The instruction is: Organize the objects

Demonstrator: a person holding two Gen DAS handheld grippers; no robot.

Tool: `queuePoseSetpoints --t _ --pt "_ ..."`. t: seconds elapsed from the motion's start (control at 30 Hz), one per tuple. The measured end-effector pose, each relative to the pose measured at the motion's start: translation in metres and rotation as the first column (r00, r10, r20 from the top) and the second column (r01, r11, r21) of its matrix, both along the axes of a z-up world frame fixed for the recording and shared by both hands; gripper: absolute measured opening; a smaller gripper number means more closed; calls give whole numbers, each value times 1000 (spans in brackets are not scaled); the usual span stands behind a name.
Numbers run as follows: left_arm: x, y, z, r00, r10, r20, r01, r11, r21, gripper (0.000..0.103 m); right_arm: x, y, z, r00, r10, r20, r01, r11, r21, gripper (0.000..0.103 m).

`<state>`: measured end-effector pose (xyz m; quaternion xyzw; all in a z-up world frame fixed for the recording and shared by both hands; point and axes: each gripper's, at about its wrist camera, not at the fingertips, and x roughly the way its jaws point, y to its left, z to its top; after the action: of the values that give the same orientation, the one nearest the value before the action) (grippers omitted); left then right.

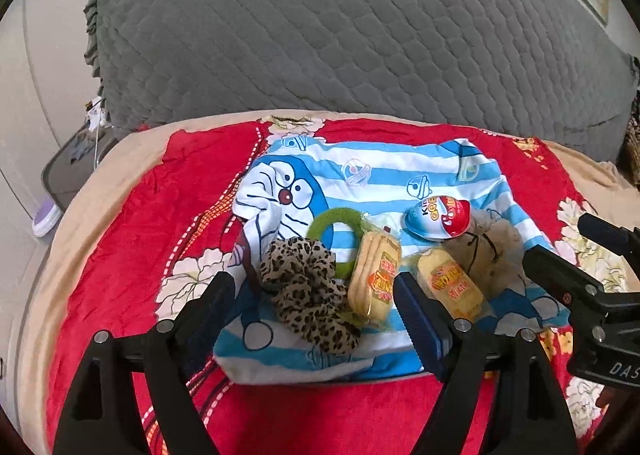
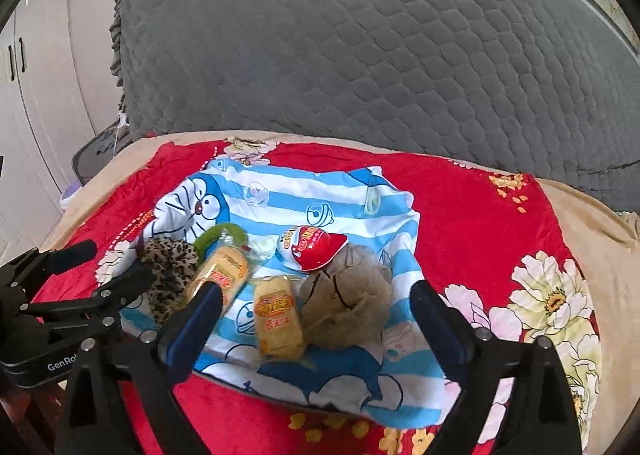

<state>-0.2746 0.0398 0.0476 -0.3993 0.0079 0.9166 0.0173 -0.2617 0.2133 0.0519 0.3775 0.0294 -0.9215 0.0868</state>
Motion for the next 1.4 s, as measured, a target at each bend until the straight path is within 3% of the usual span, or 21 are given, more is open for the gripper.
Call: queuePoseSetpoints --t 0.43,0.47,0.5,0.53,1.4 --pt "39 -11 21 1000 -4 -20 4 1000 8 85 39 -10 27 999 9 -44 -8 1000 10 102" --pt "42 -11 23 1000 -4 -20 4 1000 9 88 42 -11 28 999 13 -43 -13 1000 10 102" --pt "45 -12 24 1000 -5 -21 5 1000 10 102 44 -11 29 999 15 -41 -15 1000 10 102" --pt "47 -12 25 1000 -6 -24 7 1000 15 102 47 -12 29 999 16 -41 -15 1000 10 102" --pt "131 -21 26 1000 9 -19 -9 999 31 103 127 1 34 999 -15 -39 14 1000 -24 102"
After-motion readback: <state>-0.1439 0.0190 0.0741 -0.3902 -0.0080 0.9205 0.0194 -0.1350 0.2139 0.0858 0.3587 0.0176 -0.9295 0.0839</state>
